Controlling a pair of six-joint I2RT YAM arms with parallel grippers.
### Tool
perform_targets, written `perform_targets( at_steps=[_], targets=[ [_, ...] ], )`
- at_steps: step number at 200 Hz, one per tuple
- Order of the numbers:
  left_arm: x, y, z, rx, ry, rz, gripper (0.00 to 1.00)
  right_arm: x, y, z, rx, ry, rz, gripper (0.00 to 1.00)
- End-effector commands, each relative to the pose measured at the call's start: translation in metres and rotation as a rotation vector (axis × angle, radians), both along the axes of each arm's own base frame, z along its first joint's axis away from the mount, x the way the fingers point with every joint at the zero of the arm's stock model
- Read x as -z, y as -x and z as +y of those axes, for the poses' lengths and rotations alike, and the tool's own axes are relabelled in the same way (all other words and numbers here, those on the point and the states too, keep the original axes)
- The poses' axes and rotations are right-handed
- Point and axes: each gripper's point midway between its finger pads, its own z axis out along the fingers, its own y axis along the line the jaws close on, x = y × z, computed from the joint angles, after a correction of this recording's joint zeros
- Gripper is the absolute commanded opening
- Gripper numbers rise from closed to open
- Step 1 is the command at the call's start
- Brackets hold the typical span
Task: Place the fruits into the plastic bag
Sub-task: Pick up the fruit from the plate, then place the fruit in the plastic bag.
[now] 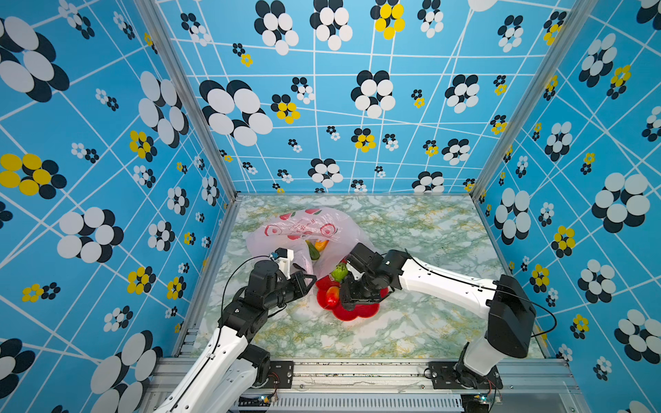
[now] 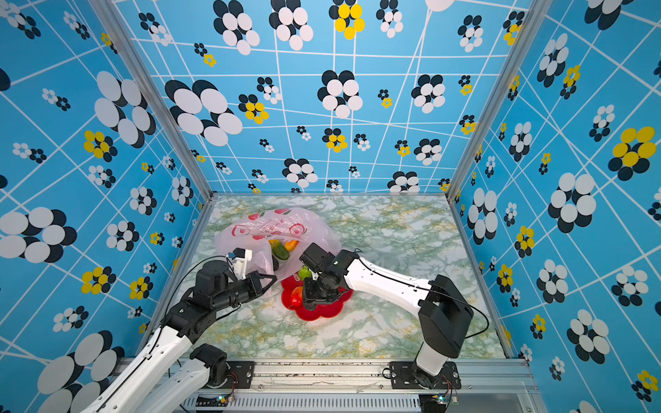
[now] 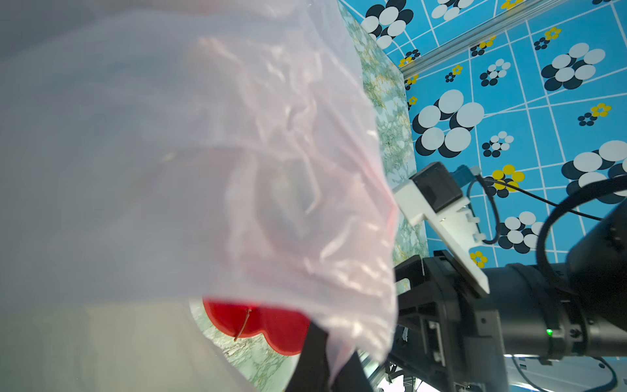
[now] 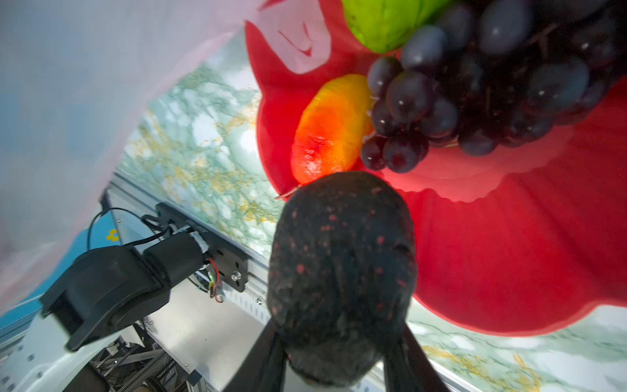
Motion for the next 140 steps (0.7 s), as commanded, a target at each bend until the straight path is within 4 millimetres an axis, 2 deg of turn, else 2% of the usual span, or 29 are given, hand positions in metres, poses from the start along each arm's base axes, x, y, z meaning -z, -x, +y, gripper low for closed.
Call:
perform_targets(
  at_steps=[1, 27, 44, 48, 63, 79, 117, 119, 122, 140],
  targets=[
    [-0.007, 0.0, 0.003, -0.004, -0.017, -0.036, 0.0, -0.032, -0.009, 0.015, -0.018, -0.105, -0.021, 0.39],
    [-0.012, -0.004, 0.009, -0.054, -0.025, -0.045, 0.0, -0.049, -0.03, 0.03, -0.062, -0.179, 0.004, 0.39],
    [-0.014, -0.005, 0.014, -0.095, -0.024, -0.025, 0.0, -0.048, -0.045, 0.041, -0.089, -0.202, 0.038, 0.39],
    [-0.016, -0.005, 0.015, -0.102, -0.018, -0.022, 0.0, -0.057, -0.052, 0.049, -0.1, -0.231, 0.03, 0.39],
    [-0.017, -0.003, 0.016, -0.112, -0.018, -0.018, 0.0, -0.057, -0.064, 0.069, -0.142, -0.269, 0.038, 0.39],
    [-0.017, 0.0, 0.022, -0.134, -0.043, 0.009, 0.0, -0.051, -0.073, 0.087, -0.177, -0.278, 0.073, 0.39],
    [-0.031, -0.001, 0.032, -0.177, -0.089, 0.002, 0.0, -0.044, -0.084, 0.123, -0.204, -0.375, 0.146, 0.39],
    [-0.031, -0.001, 0.031, -0.176, -0.09, 0.003, 0.0, -0.034, -0.086, 0.125, -0.201, -0.371, 0.163, 0.39],
    [-0.031, -0.002, 0.032, -0.179, -0.094, 0.004, 0.0, -0.03, -0.088, 0.128, -0.199, -0.377, 0.17, 0.39],
    [-0.029, -0.005, 0.028, -0.173, -0.089, 0.02, 0.0, -0.018, -0.098, 0.141, -0.193, -0.408, 0.199, 0.39]
  ],
)
